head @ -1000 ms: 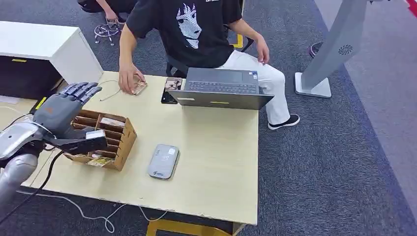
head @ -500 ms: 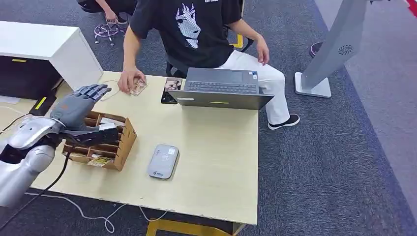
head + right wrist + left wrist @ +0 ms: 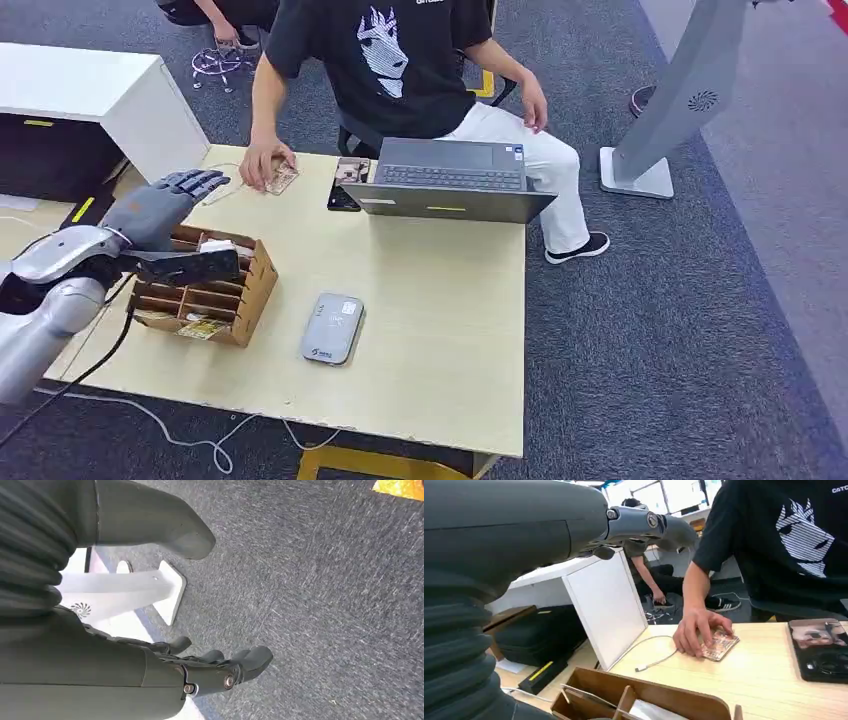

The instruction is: Pass the card to the sensor for recognition and then transmit it.

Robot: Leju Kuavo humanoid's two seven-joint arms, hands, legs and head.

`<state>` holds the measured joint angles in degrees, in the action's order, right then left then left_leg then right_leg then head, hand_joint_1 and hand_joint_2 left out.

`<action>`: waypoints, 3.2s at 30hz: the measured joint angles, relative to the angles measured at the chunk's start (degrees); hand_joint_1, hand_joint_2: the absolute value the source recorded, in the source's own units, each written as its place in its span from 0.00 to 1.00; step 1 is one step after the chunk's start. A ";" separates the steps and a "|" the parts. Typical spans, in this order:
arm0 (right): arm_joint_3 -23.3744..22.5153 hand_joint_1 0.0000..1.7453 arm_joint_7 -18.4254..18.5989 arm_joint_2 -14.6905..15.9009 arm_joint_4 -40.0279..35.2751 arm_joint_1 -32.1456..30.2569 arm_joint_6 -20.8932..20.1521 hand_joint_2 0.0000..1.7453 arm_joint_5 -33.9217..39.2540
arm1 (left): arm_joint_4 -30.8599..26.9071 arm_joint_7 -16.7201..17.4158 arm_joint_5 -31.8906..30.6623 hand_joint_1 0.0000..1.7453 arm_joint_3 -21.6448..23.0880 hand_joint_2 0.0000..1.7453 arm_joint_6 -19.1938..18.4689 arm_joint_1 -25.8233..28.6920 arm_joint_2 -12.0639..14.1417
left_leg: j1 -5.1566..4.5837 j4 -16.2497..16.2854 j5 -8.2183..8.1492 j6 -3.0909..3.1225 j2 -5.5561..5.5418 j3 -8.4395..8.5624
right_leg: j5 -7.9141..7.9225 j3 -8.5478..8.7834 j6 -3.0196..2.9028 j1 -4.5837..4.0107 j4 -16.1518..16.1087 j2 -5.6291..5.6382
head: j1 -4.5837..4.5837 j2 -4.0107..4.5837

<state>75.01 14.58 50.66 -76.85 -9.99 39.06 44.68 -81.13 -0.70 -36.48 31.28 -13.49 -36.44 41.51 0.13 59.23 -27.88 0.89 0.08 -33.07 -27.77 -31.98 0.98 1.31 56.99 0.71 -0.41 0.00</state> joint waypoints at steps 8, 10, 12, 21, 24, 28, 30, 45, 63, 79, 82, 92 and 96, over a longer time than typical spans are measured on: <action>3.02 0.00 -0.39 0.22 0.63 2.63 0.00 1.00 0.17 | 0.04 0.68 4.28 0.00 2.45 1.00 -6.49 -3.69 3.45 | 0.01 0.00 0.00 0.00 0.01 0.01 | 0.00 -0.01 0.00 0.00 0.00 0.03 | 0.02 0.00; 3.56 0.00 -0.41 0.33 0.81 3.02 0.00 1.00 0.17 | 0.04 0.76 4.68 0.00 2.91 1.00 -7.10 -4.45 4.20 | 0.01 0.00 0.00 0.00 0.00 0.00 | 0.00 0.00 0.00 0.00 0.00 0.02 | 0.02 0.00; 3.89 0.00 -0.41 0.39 0.87 3.32 0.00 1.00 0.17 | 0.04 0.85 4.79 0.00 3.37 1.00 -7.47 -4.96 4.70 | 0.01 0.00 0.00 0.00 0.00 0.00 | 0.00 0.00 0.00 0.00 0.00 0.01 | 0.00 0.00; 5.42 0.00 -1.14 0.55 1.46 4.76 0.00 1.00 1.03 | -0.18 1.20 8.70 0.00 6.08 1.00 -11.98 -7.81 7.32 | 0.01 0.00 0.00 0.00 0.06 0.00 | 0.01 -0.01 0.00 -0.01 0.01 0.07 | 0.02 0.00; 6.73 0.00 -1.81 0.59 2.19 6.09 -0.09 1.00 0.92 | -1.84 -0.57 14.93 0.00 7.15 1.00 -13.60 -9.28 9.82 | 0.02 0.00 0.00 0.00 0.09 0.00 | 0.01 -0.01 0.00 0.00 0.02 0.10 | -0.02 0.00; 7.95 0.00 -2.10 0.57 3.25 7.59 -0.31 1.00 0.76 | -5.11 -1.49 20.06 0.00 8.11 1.00 -15.08 -10.39 13.52 | 0.02 0.00 0.00 0.00 0.09 0.00 | 0.00 -0.03 0.00 0.00 0.02 0.10 | 0.02 0.00; 8.33 0.00 -2.12 0.57 3.76 8.19 -0.46 1.00 0.61 | -6.74 -1.71 21.97 0.00 8.43 1.00 -16.07 -11.02 15.14 | 0.03 0.00 0.00 0.00 0.07 0.00 | 0.00 -0.02 0.00 0.00 0.02 0.07 | 0.00 0.00; 9.05 0.00 -0.24 -0.50 5.46 10.36 -0.07 1.00 -3.37 | -9.18 -6.34 13.99 0.00 12.39 1.00 -6.16 -8.69 10.51 | -0.02 0.00 0.03 0.02 -0.02 0.01 | 0.04 0.03 0.04 0.02 0.00 -0.01 | 0.00 0.00; 7.54 0.00 2.19 -0.50 3.10 7.51 0.00 1.00 -6.43 | -11.43 -5.97 12.48 0.00 11.28 1.00 -3.95 4.48 14.03 | 0.02 -0.01 0.02 0.01 -0.01 -0.01 | 0.02 0.02 0.03 0.00 0.01 -0.01 | 0.02 0.00; 6.23 0.00 2.14 -0.46 2.64 6.36 0.00 1.00 -7.13 | -14.08 -4.94 14.05 0.00 7.43 1.00 -5.73 6.65 18.80 | 0.02 -0.01 0.02 0.00 -0.02 -0.01 | 0.02 0.02 0.03 0.00 0.01 -0.02 | -0.02 0.00; 5.44 0.00 2.21 -0.39 2.56 5.36 0.00 1.00 -7.41 | -15.19 -4.46 14.58 0.00 5.94 1.00 -5.75 7.34 20.42 | 0.02 -0.01 0.01 0.00 -0.03 -0.01 | 0.01 0.00 0.03 0.00 0.01 -0.03 | 0.00 0.00; 3.82 0.00 2.54 -0.39 2.12 4.56 0.00 1.00 -7.17 | -15.72 -4.13 11.72 0.00 4.48 1.00 -9.29 3.67 19.02 | 0.02 0.00 0.03 0.03 -0.05 -0.01 | 0.03 0.02 0.05 0.01 -0.01 -0.06 | -0.02 0.00; 3.34 0.00 1.75 -0.39 2.10 4.09 0.00 1.00 -6.25 | -14.23 -2.12 7.64 0.00 5.25 1.00 -6.09 1.16 16.33 | -0.01 0.02 0.03 0.03 -0.04 0.01 | 0.05 0.02 0.05 0.03 -0.01 -0.06 | 0.02 0.00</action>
<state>78.36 16.33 50.27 -74.75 -5.90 39.06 38.43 -95.36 -2.82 -28.84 36.52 -19.58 -35.28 57.84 0.13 59.25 -27.85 0.91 0.04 -33.07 -27.72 -31.96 1.03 1.33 56.98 0.65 -0.40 0.00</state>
